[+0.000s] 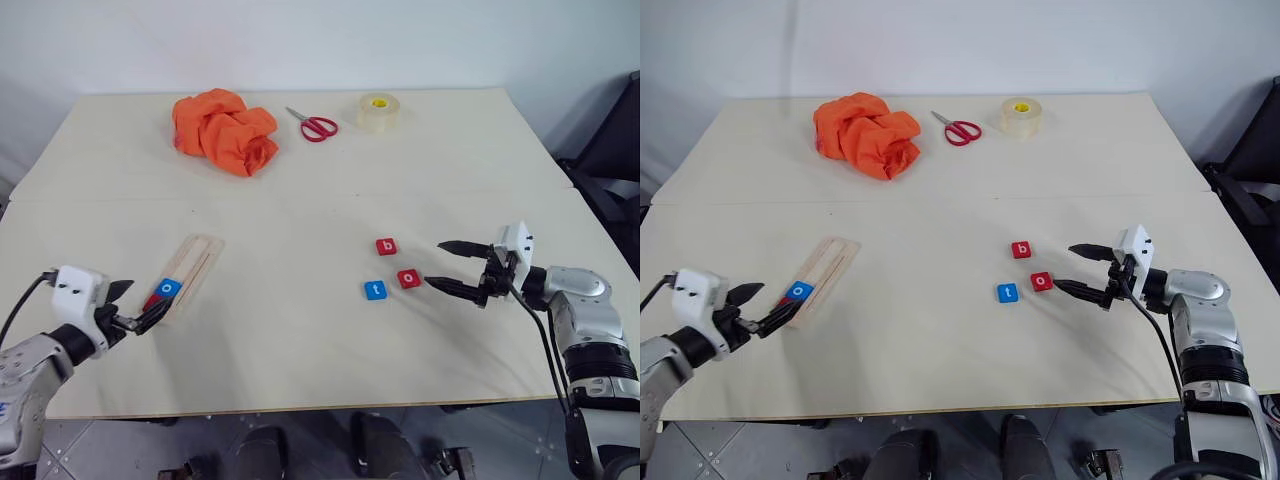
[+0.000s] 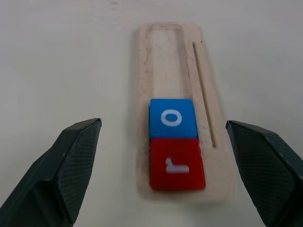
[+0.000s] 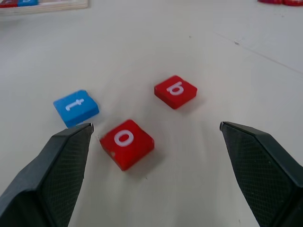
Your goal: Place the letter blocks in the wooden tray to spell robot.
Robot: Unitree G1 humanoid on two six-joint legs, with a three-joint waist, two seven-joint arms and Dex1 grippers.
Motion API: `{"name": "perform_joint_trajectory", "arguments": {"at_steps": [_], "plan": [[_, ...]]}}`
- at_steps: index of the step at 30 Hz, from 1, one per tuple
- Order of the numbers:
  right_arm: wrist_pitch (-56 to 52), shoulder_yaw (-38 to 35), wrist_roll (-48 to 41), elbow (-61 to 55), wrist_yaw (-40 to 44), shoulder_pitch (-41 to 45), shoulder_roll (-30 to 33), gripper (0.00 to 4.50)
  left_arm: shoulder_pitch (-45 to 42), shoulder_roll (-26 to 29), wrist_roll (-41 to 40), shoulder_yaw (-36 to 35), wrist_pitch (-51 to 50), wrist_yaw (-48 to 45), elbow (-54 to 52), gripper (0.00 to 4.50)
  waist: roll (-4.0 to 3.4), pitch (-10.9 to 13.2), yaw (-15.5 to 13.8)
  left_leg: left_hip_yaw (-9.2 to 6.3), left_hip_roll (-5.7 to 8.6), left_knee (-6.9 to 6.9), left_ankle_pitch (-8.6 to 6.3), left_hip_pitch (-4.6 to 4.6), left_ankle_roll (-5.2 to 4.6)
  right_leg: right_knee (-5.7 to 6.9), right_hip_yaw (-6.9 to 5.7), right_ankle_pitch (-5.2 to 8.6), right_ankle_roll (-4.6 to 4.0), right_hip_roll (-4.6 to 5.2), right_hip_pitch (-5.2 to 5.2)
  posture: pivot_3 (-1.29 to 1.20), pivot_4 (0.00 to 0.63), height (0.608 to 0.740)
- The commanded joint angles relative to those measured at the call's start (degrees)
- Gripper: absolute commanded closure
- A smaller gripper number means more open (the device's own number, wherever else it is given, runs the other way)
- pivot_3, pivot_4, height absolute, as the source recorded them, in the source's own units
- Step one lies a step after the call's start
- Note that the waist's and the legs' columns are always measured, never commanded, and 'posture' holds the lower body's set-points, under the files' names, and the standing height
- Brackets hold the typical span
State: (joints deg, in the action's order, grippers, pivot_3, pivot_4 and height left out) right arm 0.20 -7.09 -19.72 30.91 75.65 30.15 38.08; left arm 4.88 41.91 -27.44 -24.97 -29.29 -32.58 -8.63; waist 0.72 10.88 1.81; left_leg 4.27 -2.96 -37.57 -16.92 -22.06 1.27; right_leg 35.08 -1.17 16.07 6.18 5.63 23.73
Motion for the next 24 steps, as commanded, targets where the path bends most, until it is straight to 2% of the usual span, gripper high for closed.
{"name": "perform_joint_trajectory", "arguments": {"at_steps": [1,11,24], "plan": [[-3.0,-1.1,-1.8,-6.0,-1.4,-1.5,0.7,0.02,-1.3,0.8,1.8,1.1,-0.7,-0.2,1.9,0.00,0.00,0.0,0.0,0.01,0.00,0.01,0.00,0.00,0.00,0.00,0.01,0.00,0.00,0.00,0.00,0.00,0.150,0.740],[-9.8,-2.1,-3.7,-16.3,-4.9,-5.7,2.0,0.02,-1.7,0.7,4.3,4.7,-3.1,-1.1,4.1,0.00,0.00,0.0,-0.2,0.01,0.04,0.05,0.00,0.02,0.00,0.01,0.01,0.00,-0.01,0.12,0.00,0.00,0.150,0.740],[-12.4,-2.2,-4.7,-19.0,-6.5,-5.9,2.8,0.02,-1.8,-1.6,2.9,4.0,-6.7,0.5,1.4,0.00,-0.01,0.0,-0.2,0.03,0.07,0.04,0.02,0.10,-0.01,0.11,0.05,0.01,-0.01,0.15,-0.02,0.00,0.150,0.740]]}}
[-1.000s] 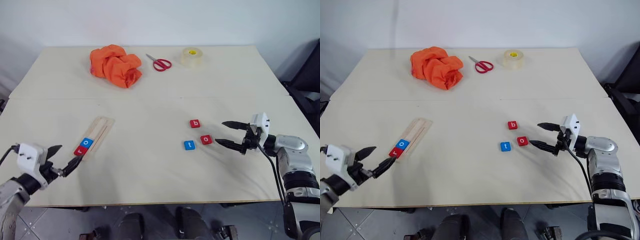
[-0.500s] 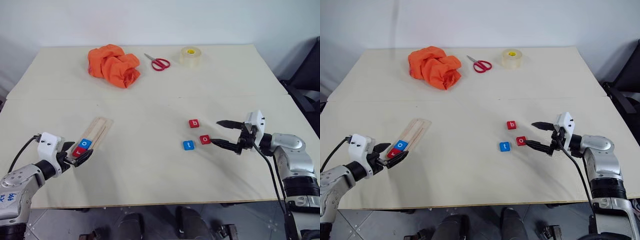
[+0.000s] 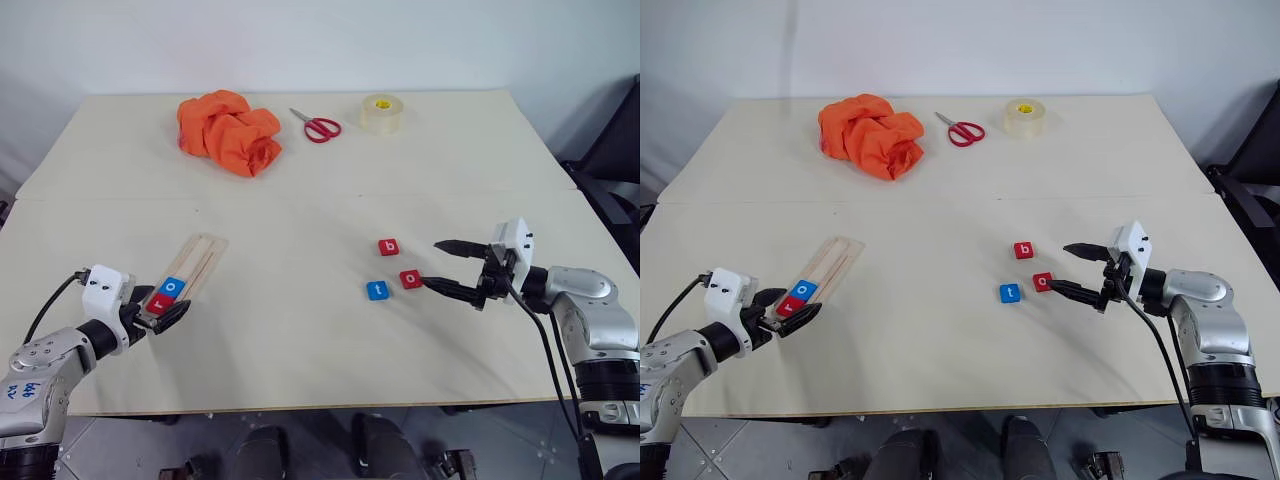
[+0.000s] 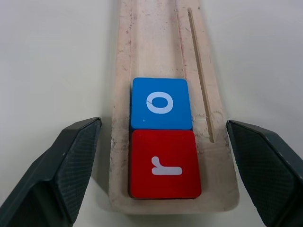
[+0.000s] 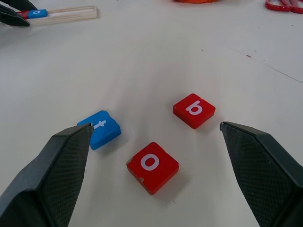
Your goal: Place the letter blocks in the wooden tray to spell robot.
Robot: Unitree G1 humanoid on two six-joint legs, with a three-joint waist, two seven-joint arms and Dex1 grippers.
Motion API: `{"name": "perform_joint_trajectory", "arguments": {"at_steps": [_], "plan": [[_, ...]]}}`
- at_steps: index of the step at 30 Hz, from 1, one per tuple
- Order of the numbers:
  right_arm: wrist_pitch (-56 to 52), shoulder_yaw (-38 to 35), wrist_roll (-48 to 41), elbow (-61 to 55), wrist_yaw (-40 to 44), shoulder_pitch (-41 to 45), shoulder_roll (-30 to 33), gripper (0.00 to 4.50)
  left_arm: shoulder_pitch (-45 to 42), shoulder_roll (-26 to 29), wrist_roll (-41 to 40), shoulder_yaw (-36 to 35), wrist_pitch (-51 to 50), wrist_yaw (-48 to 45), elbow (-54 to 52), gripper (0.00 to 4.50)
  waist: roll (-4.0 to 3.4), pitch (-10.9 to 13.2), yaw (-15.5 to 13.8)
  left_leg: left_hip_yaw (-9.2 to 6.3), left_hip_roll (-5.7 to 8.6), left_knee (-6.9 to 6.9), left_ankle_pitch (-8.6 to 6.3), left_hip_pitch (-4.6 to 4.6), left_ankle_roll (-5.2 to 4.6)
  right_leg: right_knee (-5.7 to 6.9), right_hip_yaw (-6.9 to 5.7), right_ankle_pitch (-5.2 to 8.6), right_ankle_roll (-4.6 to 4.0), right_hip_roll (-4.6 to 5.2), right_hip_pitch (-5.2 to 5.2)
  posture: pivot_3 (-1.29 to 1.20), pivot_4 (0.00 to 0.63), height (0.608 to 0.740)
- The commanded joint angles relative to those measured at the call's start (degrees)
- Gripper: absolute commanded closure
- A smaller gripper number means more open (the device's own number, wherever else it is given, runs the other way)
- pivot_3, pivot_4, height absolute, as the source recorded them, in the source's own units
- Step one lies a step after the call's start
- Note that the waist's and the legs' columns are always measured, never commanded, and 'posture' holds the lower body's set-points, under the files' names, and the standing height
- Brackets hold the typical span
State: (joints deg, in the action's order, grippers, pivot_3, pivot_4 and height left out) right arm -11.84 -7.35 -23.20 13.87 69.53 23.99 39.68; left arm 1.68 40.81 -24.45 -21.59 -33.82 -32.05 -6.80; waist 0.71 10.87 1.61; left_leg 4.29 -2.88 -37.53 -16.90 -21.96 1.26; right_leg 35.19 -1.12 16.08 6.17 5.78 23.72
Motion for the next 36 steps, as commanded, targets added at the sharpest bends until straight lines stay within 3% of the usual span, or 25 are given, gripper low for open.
{"name": "perform_joint_trajectory", "arguments": {"at_steps": [1,5,10,14,19,27,36], "plan": [[-0.5,-1.8,-1.3,-2.1,-0.5,0.3,1.1,0.02,1.7,-0.7,-0.1,0.6,-2.3,-0.1,-0.5,0.00,0.00,0.0,0.0,0.00,0.00,0.00,0.00,0.00,0.00,0.00,0.01,0.00,0.00,0.00,0.00,0.00,0.150,0.740],[-0.9,-1.5,-1.3,-2.5,-0.9,0.4,1.0,0.02,2.8,-1.0,0.1,0.9,-2.9,-0.1,-1.1,0.00,0.00,0.0,0.0,0.01,0.01,0.01,0.00,0.00,0.00,-0.02,0.02,0.00,0.00,0.00,0.00,0.00,0.150,0.740],[-1.0,-1.2,-1.3,-2.8,-1.2,0.5,0.7,0.00,3.7,-1.5,0.3,0.8,-3.7,0.5,-1.2,1.09,0.00,0.0,0.0,0.03,0.01,0.02,0.00,0.01,0.00,-0.02,0.04,0.00,0.00,0.00,0.00,0.00,0.150,0.740],[-0.9,-1.3,-1.4,-2.9,-1.2,0.2,0.8,0.00,3.5,-1.8,0.8,1.0,1.8,-2.3,-0.3,1.11,0.00,0.0,0.0,0.05,0.02,0.01,0.00,0.03,0.00,-0.01,0.05,0.00,0.00,0.00,0.00,0.00,0.150,0.740],[-1.0,-1.5,-1.4,-3.0,-0.4,-0.1,1.6,0.00,2.5,1.7,2.4,5.3,15.2,-14.8,-1.6,1.11,0.01,0.0,-0.2,0.06,0.03,0.01,0.00,0.00,0.00,-0.07,0.03,0.01,-0.01,0.01,0.01,0.00,0.150,0.740],[-1.0,-1.0,-1.1,-5.2,2.3,-3.9,4.3,0.00,-9.8,6.0,4.5,19.7,15.3,-27.0,-3.5,1.11,0.01,0.0,-0.3,-0.07,0.06,0.01,0.00,-0.15,-0.02,-0.15,-0.09,0.01,-0.02,0.03,0.02,0.00,0.150,0.740],[-1.3,-3.9,-2.6,-10.2,1.3,-9.9,6.0,0.00,-22.0,2.3,11.2,32.7,20.5,-33.4,1.7,1.11,0.04,0.0,-0.1,0.05,0.00,-0.09,-0.01,-0.15,-0.03,-0.12,0.00,-0.01,0.04,-0.21,0.03,0.00,0.150,0.740]]}}
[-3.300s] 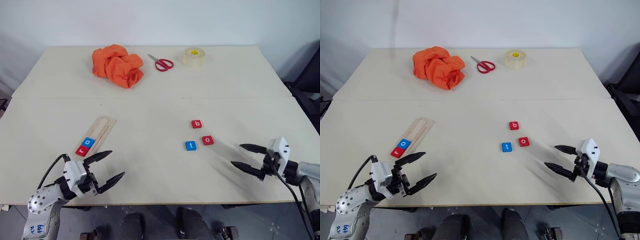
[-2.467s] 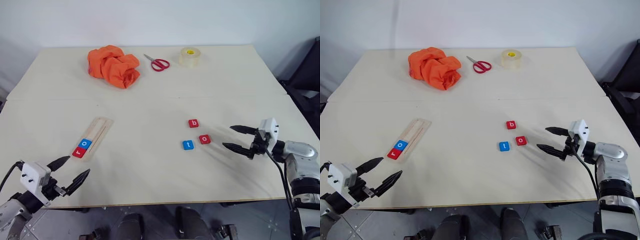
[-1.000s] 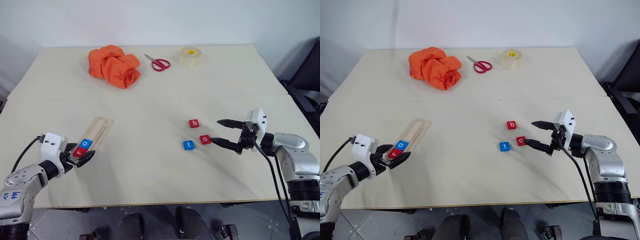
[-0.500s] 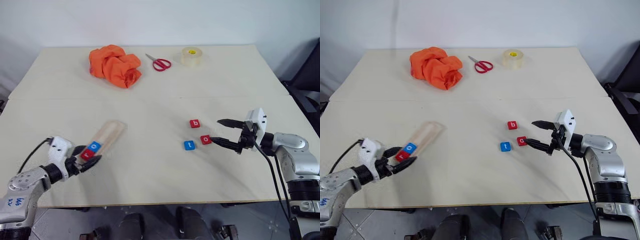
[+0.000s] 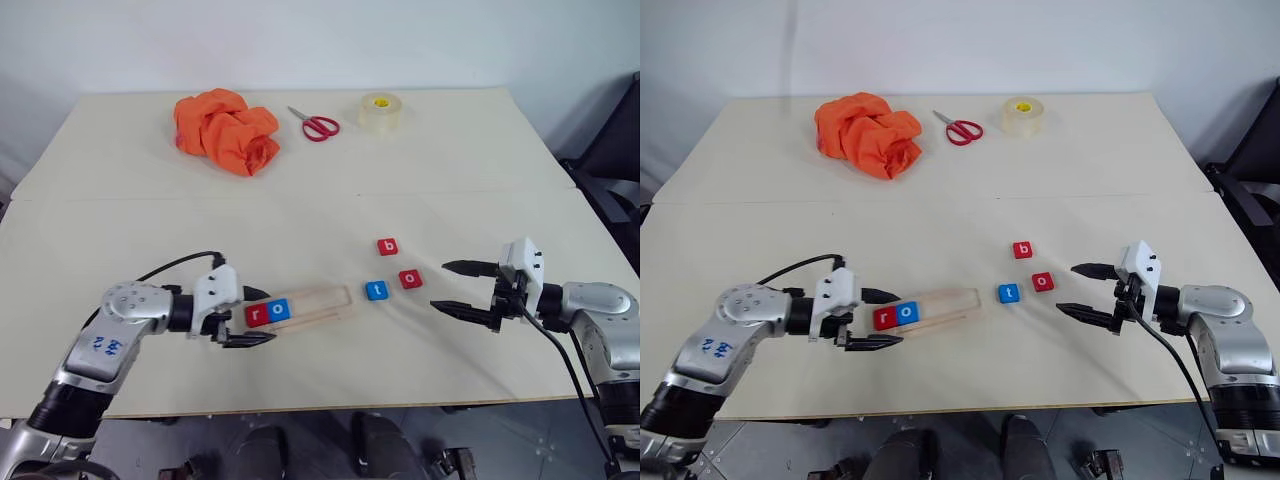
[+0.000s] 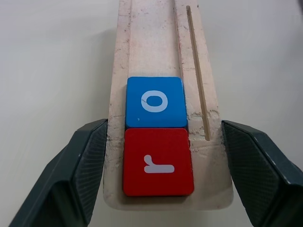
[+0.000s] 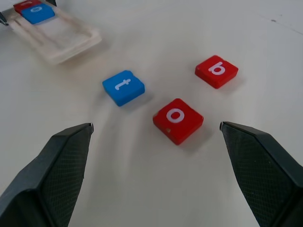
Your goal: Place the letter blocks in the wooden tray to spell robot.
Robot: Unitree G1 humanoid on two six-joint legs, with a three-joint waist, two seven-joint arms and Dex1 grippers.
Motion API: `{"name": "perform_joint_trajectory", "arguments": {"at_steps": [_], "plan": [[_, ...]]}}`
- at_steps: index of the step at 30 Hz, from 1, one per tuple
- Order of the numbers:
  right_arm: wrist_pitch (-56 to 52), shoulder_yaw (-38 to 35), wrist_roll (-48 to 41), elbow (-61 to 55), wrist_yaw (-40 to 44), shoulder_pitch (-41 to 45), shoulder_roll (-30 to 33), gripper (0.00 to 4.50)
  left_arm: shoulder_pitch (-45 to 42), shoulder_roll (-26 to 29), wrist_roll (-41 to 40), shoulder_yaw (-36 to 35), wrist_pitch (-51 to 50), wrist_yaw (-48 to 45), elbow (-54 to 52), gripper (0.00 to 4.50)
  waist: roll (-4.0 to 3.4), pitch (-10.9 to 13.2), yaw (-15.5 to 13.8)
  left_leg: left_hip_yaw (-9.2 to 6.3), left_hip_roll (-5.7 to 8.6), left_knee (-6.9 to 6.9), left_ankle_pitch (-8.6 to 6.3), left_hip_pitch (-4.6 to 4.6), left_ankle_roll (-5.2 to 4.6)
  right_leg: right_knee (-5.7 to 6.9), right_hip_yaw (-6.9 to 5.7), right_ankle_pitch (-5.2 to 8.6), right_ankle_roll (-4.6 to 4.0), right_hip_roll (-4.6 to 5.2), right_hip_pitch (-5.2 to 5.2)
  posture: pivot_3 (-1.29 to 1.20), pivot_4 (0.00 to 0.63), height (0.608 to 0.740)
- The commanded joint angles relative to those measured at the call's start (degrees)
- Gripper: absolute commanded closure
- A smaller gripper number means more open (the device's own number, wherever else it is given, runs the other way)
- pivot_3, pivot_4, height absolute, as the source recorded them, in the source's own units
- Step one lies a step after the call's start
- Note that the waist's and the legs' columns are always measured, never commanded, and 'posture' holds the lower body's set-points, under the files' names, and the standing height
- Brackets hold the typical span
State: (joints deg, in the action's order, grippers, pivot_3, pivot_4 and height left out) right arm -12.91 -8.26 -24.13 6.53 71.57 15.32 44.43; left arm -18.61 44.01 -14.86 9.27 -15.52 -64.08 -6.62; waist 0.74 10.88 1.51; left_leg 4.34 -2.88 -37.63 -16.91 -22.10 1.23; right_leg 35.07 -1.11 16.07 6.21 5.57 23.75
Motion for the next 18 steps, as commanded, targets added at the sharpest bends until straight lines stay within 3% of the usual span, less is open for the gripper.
{"name": "perform_joint_trajectory", "arguments": {"at_steps": [1,9,12,18], "plan": [[-0.3,-3.5,-1.9,-3.5,-1.0,-2.1,1.3,0.00,-2.5,-1.5,2.2,2.6,2.9,-1.6,2.4,1.11,0.01,0.0,0.0,0.00,0.00,-0.04,0.00,0.00,0.00,0.01,0.00,0.00,0.01,-0.01,0.00,0.00,0.150,0.740],[-1.0,-6.8,-3.0,-7.3,-3.0,-7.4,1.4,0.00,-5.1,-3.1,5.0,4.9,6.5,-3.6,6.0,1.11,0.04,0.0,-0.1,-0.02,0.00,-0.16,0.00,-0.04,-0.01,0.04,0.04,-0.03,0.06,-0.02,-0.01,0.00,0.150,0.740],[-1.1,-7.5,-3.3,-8.1,-3.7,-8.4,1.3,0.00,-5.5,-3.5,5.7,4.9,6.8,-3.1,6.6,0.09,0.04,0.0,-0.1,-0.03,0.00,-0.20,0.00,-0.04,-0.02,0.06,0.05,-0.04,0.07,-0.02,-0.02,0.00,0.150,0.740],[-2.7,-9.4,-3.8,-9.9,-8.0,-9.2,0.6,0.00,-4.1,-3.8,1.1,0.6,6.0,-3.9,3.7,0.04,0.04,0.0,-0.1,-0.04,0.00,-0.26,0.00,-0.05,-0.03,0.11,0.06,-0.05,0.10,-0.02,-0.03,0.00,0.150,0.740]]}}
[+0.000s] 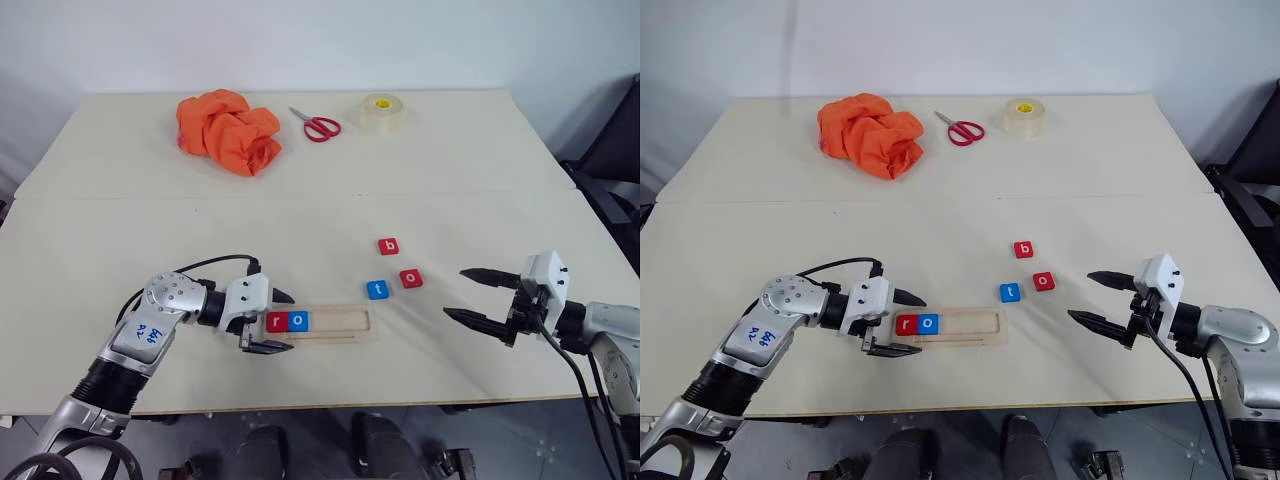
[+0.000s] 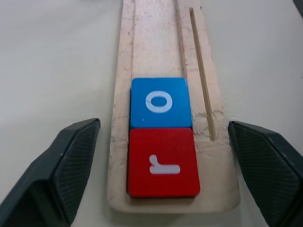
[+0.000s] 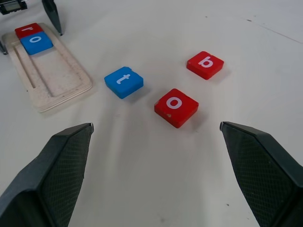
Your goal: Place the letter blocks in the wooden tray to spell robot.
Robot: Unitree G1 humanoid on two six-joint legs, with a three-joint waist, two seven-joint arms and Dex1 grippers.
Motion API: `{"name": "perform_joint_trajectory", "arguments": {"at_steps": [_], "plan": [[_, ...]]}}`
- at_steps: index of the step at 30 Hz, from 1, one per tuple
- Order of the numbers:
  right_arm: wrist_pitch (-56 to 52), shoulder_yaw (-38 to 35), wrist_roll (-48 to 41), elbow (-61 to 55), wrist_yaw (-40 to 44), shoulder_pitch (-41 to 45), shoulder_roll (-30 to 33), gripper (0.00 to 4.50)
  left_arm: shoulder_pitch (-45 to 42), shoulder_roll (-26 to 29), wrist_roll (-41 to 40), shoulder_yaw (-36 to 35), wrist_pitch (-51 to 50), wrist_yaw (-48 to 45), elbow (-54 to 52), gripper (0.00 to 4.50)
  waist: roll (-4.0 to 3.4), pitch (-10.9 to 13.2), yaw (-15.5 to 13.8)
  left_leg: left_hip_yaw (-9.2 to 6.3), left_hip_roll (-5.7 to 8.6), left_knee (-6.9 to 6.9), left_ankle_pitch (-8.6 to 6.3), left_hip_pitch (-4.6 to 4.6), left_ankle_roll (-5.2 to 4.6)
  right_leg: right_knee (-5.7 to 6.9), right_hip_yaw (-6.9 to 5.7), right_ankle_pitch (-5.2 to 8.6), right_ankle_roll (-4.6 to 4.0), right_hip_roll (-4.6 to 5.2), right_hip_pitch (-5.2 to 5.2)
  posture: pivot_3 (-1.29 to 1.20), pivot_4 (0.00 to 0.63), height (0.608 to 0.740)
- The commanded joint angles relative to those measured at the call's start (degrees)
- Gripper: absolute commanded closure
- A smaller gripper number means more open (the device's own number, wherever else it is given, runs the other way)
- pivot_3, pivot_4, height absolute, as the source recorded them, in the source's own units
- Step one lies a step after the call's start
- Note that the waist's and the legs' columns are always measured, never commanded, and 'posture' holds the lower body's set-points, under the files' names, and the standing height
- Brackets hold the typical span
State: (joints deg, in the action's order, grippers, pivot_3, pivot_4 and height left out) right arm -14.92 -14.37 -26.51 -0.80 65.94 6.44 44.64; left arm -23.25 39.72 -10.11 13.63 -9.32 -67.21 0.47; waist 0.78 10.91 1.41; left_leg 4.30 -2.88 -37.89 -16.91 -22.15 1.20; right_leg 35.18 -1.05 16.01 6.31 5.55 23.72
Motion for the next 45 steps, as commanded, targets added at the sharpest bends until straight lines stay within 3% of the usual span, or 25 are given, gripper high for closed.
{"name": "perform_joint_trajectory", "arguments": {"at_steps": [1,9,21,35,41,45], "plan": [[-1.5,-3.4,-1.1,-3.3,-4.0,-0.6,0.4,0.00,0.8,0.6,-5.5,-5.4,-0.1,-1.1,-3.7,0.04,0.00,0.0,0.0,-0.01,0.00,-0.01,0.00,0.00,0.00,0.02,0.00,0.00,0.00,0.00,0.00,0.00,0.150,0.740],[-15.6,-3.6,-2.1,-13.7,-19.0,-2.1,-2.3,0.00,4.0,-3.2,-19.6,-17.5,7.0,-9.1,1.3,0.04,0.00,0.0,0.1,-0.04,-0.01,-0.11,0.00,0.02,0.00,0.17,0.00,0.01,-0.03,0.04,0.00,0.00,0.150,0.740],[-25.7,-0.4,-0.6,-28.8,-34.9,-4.8,-8.6,0.00,3.3,-1.3,-16.4,-17.1,23.8,-24.9,22.8,0.04,0.04,0.0,0.0,-0.13,-0.01,-0.13,0.01,-0.01,-0.01,0.19,-0.05,0.04,-0.08,0.03,0.00,0.00,0.150,0.740],[-29.9,0.6,-1.4,-32.4,-37.5,-2.5,-8.7,0.00,-0.1,-1.7,-18.6,-15.3,24.3,-25.2,25.8,0.04,0.05,0.0,0.0,-0.21,-0.01,-0.10,-0.01,-0.09,-0.08,0.17,-0.16,0.06,-0.11,0.03,0.01,0.00,0.150,0.740],[-32.9,2.7,-1.4,-30.9,-39.2,3.4,-9.3,0.00,1.3,-1.8,-19.2,-15.5,23.9,-24.2,23.9,0.04,0.05,0.0,0.2,-0.21,-0.03,-0.11,-0.01,-0.07,-0.08,0.19,-0.15,0.06,-0.10,0.02,0.01,0.00,0.150,0.740],[-35.8,7.7,0.8,-26.0,-44.0,11.0,-14.4,0.00,3.0,-2.5,-20.1,-15.8,23.3,-23.0,21.6,0.04,0.09,0.0,0.4,-0.22,-0.04,-0.10,-0.01,-0.07,-0.08,0.19,-0.15,0.07,-0.12,0.02,0.02,0.00,0.150,0.740]]}}
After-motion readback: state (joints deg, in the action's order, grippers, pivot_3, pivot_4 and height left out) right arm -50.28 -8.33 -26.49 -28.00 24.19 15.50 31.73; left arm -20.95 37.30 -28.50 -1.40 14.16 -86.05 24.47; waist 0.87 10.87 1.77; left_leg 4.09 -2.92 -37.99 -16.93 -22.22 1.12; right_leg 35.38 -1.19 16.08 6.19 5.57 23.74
